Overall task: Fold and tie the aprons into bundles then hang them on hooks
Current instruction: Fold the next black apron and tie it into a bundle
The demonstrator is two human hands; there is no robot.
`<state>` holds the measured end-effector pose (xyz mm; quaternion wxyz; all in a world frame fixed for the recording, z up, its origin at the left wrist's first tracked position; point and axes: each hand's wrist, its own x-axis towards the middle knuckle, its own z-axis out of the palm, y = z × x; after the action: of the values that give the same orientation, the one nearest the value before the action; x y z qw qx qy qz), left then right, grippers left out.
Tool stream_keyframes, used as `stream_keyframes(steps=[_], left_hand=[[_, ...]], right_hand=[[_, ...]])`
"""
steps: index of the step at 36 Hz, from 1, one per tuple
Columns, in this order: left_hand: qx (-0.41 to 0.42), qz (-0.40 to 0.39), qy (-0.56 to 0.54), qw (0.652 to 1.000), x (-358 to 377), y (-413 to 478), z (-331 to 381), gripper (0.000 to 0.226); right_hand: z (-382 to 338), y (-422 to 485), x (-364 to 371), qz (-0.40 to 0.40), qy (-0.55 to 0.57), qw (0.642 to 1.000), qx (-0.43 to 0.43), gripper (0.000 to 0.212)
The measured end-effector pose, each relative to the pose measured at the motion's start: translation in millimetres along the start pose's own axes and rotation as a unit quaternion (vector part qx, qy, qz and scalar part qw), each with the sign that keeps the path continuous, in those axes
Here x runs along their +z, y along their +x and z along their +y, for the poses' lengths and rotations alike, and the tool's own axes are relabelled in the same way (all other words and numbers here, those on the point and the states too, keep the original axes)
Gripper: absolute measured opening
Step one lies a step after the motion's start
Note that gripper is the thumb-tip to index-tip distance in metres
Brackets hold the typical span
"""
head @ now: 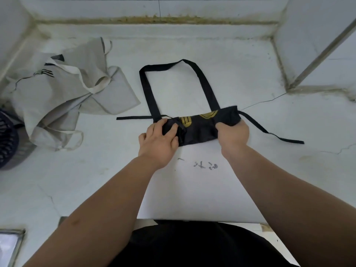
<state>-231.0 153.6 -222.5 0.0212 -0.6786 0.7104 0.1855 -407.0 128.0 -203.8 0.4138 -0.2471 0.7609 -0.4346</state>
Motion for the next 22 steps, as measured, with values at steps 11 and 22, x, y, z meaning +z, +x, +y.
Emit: stream_keyframes(steps=[11,22], left_hand=[[0.026,0.086,0.026,0.996,9,-3,1,0.045],[0.052,0.091,-0.200,0.974,0,9,7,0.030]], right_hand=[[15,-18,19,-0.141,-0.515,0.789,-0.304,0.032],[4,-10,31,-0.174,-0.505,0.810,-0.243,0.033]])
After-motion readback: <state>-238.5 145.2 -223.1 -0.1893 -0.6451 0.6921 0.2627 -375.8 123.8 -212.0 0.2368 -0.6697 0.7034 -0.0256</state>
